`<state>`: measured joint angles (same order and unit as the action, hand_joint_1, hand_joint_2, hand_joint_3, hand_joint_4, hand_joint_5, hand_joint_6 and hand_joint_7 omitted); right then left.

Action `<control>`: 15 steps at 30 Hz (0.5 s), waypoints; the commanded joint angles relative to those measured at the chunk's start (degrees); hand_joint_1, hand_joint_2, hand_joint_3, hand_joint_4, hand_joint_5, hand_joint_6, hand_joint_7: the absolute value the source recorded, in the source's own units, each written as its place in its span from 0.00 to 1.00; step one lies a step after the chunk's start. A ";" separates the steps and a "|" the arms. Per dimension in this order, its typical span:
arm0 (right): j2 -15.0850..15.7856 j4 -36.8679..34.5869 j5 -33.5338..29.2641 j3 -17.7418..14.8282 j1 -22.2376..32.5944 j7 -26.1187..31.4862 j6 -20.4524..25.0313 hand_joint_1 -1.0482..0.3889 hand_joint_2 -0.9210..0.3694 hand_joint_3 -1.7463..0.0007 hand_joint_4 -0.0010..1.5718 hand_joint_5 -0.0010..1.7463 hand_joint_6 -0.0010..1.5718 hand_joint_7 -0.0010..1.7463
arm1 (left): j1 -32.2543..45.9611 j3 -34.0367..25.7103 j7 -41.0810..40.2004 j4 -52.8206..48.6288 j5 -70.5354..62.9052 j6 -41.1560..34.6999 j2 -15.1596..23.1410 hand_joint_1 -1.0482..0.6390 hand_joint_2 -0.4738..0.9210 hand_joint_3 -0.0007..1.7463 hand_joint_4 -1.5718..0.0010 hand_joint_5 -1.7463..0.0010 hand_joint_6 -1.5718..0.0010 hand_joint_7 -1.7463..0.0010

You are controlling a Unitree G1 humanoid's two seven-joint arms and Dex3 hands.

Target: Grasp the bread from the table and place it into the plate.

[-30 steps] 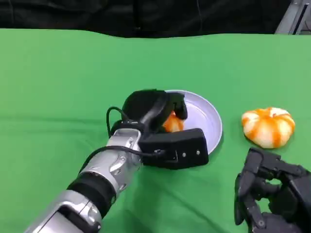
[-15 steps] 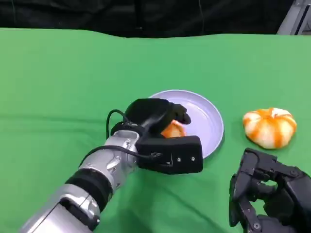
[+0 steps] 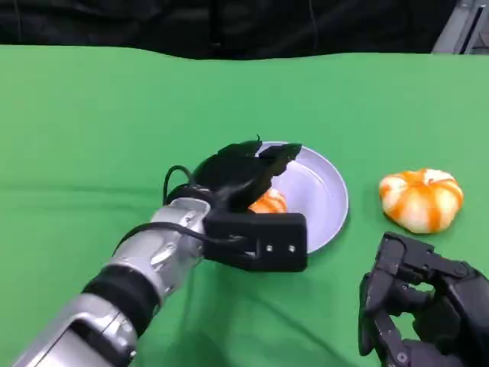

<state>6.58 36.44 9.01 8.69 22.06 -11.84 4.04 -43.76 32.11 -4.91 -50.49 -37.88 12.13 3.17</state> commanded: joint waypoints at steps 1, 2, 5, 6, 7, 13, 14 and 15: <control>-0.01 -0.24 -0.39 0.03 -0.18 0.48 -0.27 0.69 0.32 0.24 0.54 1.00 0.46 0.94 | 4.27 -3.03 5.35 9.58 3.02 -0.84 4.48 0.00 1.00 0.47 1.00 1.00 1.00 1.00; -0.03 -0.25 -0.45 0.05 -0.19 0.53 -0.30 0.69 0.32 0.24 0.54 1.00 0.46 0.94 | 5.24 -3.59 6.53 11.93 3.58 -1.23 5.17 0.00 1.00 0.46 1.00 1.00 1.00 1.00; -0.03 -0.26 -0.52 0.10 -0.20 0.61 -0.33 0.69 0.32 0.24 0.54 1.00 0.46 0.94 | 6.60 -4.16 8.27 15.20 3.77 -2.51 5.74 0.00 1.00 0.46 1.00 1.00 0.99 1.00; 0.00 -0.28 -0.21 0.04 -0.35 0.55 0.00 0.69 0.32 0.24 0.54 1.00 0.46 0.94 | 10.25 -6.90 11.64 22.60 7.74 -1.99 8.29 0.00 1.00 0.46 1.00 1.00 0.99 1.00; -0.07 -0.47 -0.32 0.02 -0.57 0.71 0.02 0.69 0.32 0.24 0.54 1.00 0.46 0.94 | 14.47 -10.44 15.91 30.28 13.97 -2.50 10.11 0.27 1.00 0.30 0.99 0.99 0.90 0.98; -0.28 -1.49 0.45 0.05 -1.47 0.43 0.35 0.68 0.31 0.24 0.55 1.00 0.45 0.95 | 29.37 -21.82 26.83 54.31 34.80 -10.47 12.95 0.68 0.98 0.31 0.54 0.92 0.51 0.94; -0.20 -1.68 0.23 0.11 -1.72 0.48 0.48 0.68 0.31 0.24 0.55 1.00 0.45 0.95 | 31.83 -23.87 28.31 57.59 39.83 -13.19 12.58 0.68 0.97 0.34 0.50 0.93 0.47 0.94; -0.20 -2.05 -0.15 0.20 -2.03 0.58 0.33 0.69 0.32 0.24 0.54 1.00 0.45 0.95 | 33.78 -25.60 29.33 60.30 44.29 -16.21 12.17 0.70 0.85 0.53 0.31 0.90 0.28 0.85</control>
<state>6.31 34.93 8.70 9.23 20.68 -11.34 4.13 -15.36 11.42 20.97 2.30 -3.52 2.36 14.81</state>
